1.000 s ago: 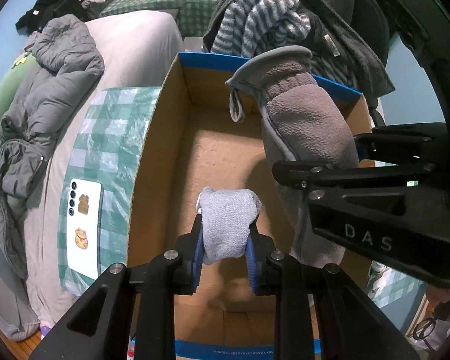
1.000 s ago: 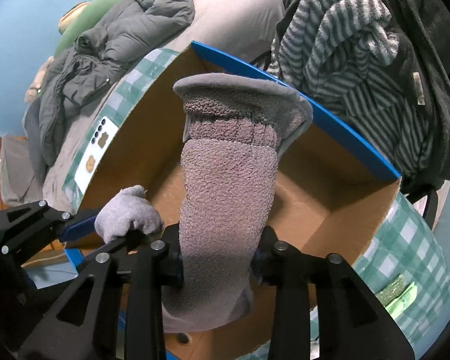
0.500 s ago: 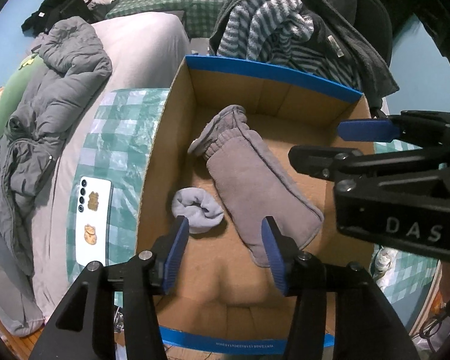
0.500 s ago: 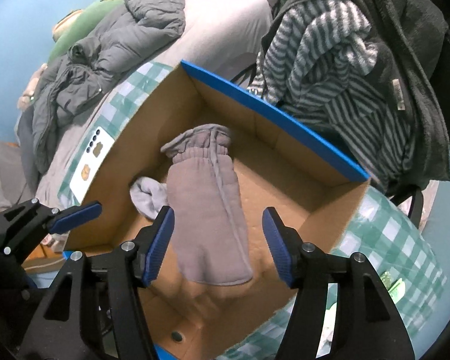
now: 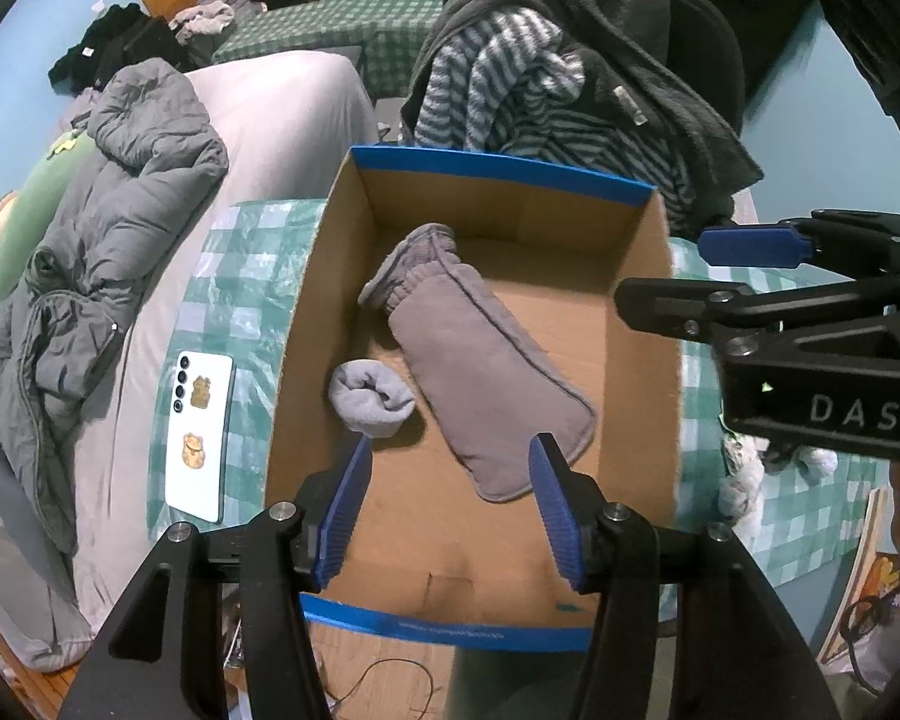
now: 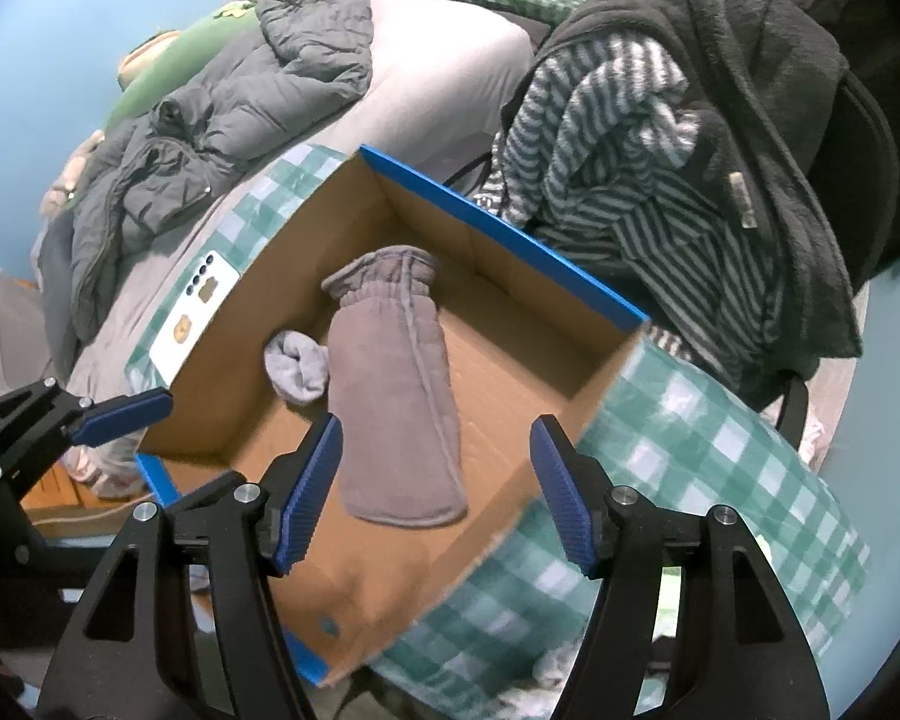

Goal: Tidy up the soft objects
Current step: 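Move both tools back over the remaining items on the table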

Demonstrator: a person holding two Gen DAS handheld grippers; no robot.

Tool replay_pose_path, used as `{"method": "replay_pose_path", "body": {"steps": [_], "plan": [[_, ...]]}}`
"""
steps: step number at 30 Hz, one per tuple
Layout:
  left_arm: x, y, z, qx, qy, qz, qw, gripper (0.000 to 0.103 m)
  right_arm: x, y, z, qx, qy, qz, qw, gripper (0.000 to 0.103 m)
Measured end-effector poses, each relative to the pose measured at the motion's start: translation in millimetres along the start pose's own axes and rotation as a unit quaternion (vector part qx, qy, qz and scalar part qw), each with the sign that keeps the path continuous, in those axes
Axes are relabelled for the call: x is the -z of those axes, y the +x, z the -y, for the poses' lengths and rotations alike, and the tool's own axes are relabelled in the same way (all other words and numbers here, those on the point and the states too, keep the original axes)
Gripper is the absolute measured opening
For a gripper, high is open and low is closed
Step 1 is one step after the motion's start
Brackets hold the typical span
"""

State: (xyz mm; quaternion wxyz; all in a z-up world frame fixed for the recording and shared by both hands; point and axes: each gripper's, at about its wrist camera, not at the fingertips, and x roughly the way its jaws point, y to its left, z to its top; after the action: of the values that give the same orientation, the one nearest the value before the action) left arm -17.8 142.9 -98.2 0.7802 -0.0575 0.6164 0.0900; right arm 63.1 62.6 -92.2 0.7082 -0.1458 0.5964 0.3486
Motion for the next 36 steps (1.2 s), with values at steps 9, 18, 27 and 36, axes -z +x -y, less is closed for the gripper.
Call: {"method": "replay_pose_path", "body": {"steps": [9,18,27,36], "plan": [[9,-17,33,0.010,0.019,0.004,0.9998,0.056,35,-32,27,0.013,0.014,0.009,1.000,0.067],[18,-14,89,0.025,0.070,-0.008,0.9972,0.056,82,-54,78,0.035,0.062,0.006,0.997,0.067],[27,-7,138,0.040,0.112,-0.023,0.9926,0.056,137,-69,129,0.052,0.116,-0.003,0.992,0.067],[35,7,176,0.051,0.135,-0.045,0.9885,0.057,181,-76,168,0.059,0.156,-0.010,0.986,0.067]]}}
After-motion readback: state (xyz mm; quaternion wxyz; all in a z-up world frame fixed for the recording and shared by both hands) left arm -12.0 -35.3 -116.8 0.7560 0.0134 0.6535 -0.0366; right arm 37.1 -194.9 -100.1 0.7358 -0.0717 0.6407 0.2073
